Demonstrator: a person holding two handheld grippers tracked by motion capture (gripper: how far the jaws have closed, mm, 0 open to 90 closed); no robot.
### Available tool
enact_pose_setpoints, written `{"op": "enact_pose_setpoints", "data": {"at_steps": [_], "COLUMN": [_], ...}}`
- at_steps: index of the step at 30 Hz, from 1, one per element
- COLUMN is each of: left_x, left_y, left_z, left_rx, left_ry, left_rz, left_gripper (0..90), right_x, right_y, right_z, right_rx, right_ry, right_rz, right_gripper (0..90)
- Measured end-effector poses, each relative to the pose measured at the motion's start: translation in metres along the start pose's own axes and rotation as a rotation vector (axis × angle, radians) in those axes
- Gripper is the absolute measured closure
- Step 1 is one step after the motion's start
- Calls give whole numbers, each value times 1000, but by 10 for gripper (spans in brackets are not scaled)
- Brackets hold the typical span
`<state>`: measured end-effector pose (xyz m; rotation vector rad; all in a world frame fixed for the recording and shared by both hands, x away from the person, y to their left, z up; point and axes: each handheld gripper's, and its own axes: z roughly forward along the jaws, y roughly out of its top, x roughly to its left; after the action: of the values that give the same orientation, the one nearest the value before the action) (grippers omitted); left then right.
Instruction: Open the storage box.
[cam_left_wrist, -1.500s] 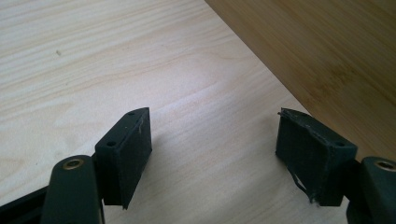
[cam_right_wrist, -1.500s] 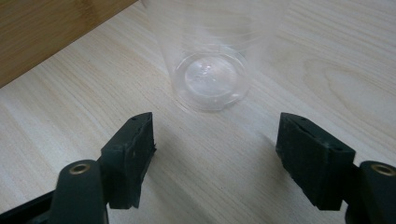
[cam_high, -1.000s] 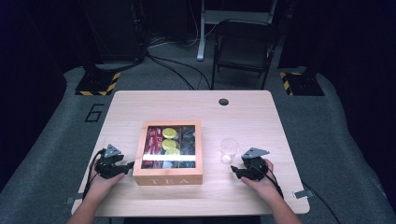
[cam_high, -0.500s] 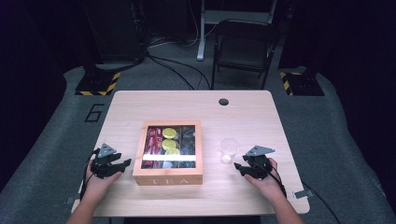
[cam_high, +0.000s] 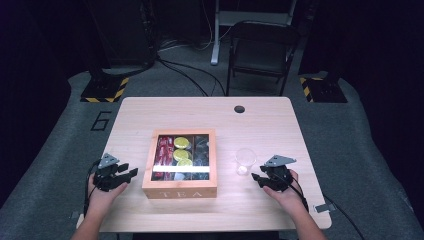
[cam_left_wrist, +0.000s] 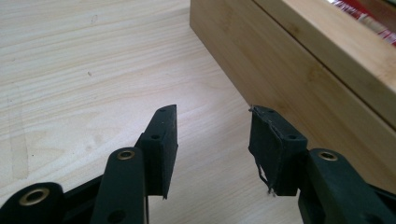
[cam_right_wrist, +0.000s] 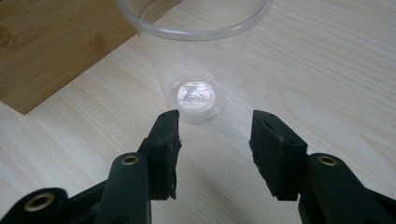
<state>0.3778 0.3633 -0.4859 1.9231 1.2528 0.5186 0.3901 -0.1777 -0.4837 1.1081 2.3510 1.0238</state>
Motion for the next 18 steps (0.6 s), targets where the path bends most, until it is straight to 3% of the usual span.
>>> {"op": "enact_pose_setpoints", "data": {"at_steps": [3,11,18], "left_x": [-2,-3,-4], "left_y": [1,4,11], "left_z": [-4,-10,-16], "left_rx": [-20,-25,-58], "left_ry": [1,-12,-46], "left_rz": [-9,-37,-84], "left_gripper": [527,580,604], "right_x": [2,4,1], "right_y": [1,5,14], "right_z": [-1,-9,-29], "right_rx": [-13,-23,-63], "right_ry": [-15,-2,13], "right_rz": [-9,-22,-10], "right_gripper": [532,551,559]}}
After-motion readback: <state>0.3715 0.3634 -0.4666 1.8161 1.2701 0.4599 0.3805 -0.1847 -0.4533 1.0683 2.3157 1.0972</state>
